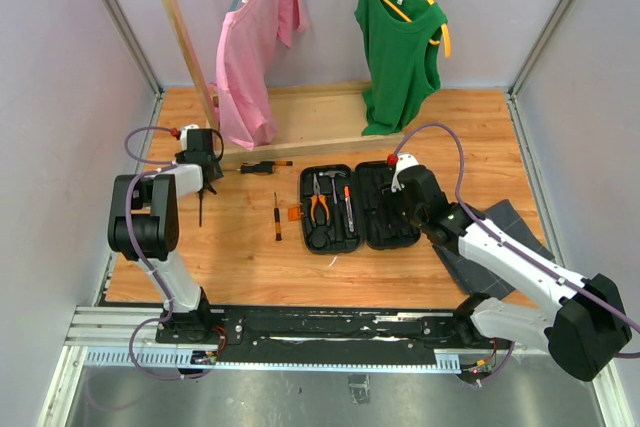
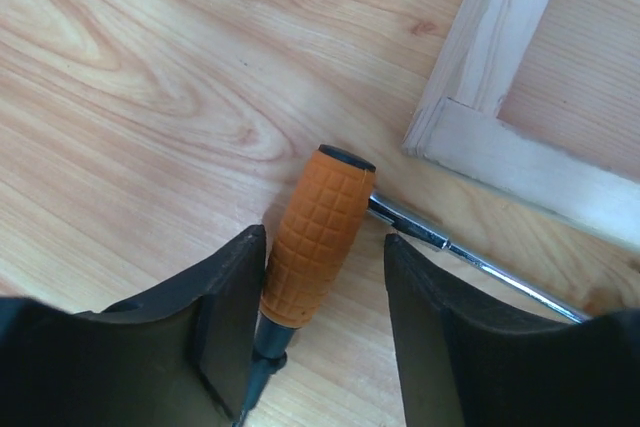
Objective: Sort the tools into containers
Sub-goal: Pick up the screwdriver from the center of the board.
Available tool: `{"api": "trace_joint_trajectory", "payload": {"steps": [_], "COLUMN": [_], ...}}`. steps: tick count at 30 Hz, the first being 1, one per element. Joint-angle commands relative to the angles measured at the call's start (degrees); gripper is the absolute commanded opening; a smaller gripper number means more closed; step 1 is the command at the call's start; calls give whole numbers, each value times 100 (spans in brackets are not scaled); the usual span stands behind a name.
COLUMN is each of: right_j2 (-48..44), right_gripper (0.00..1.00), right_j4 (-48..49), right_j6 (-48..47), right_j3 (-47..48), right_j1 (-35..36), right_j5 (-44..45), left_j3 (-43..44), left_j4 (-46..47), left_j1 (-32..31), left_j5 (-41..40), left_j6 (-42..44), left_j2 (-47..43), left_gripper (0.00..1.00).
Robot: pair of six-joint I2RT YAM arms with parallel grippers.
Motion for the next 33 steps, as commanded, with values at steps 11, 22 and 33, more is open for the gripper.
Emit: {"api": "trace_joint_trajectory", "payload": {"steps": [11, 22, 33], "right_j2": [-110, -290, -357], "right_gripper": [50, 50, 53], "right_j4": [-87, 143, 513], "right_j6": [2, 186, 514], "right_j3": [-95, -233, -448], "right_j1": [-94, -92, -110], "right_j5": [-131, 13, 20], "left_j3": [-250, -1088, -1525], "left_j4": [-276, -145, -322], "left_j1": [70, 20, -803], "left_j5": [-14, 882, 1580], "left_j6": [-142, -526, -688], "left_j2": [-283, -1849, -3293], "left_gripper": [33, 30, 30]}}
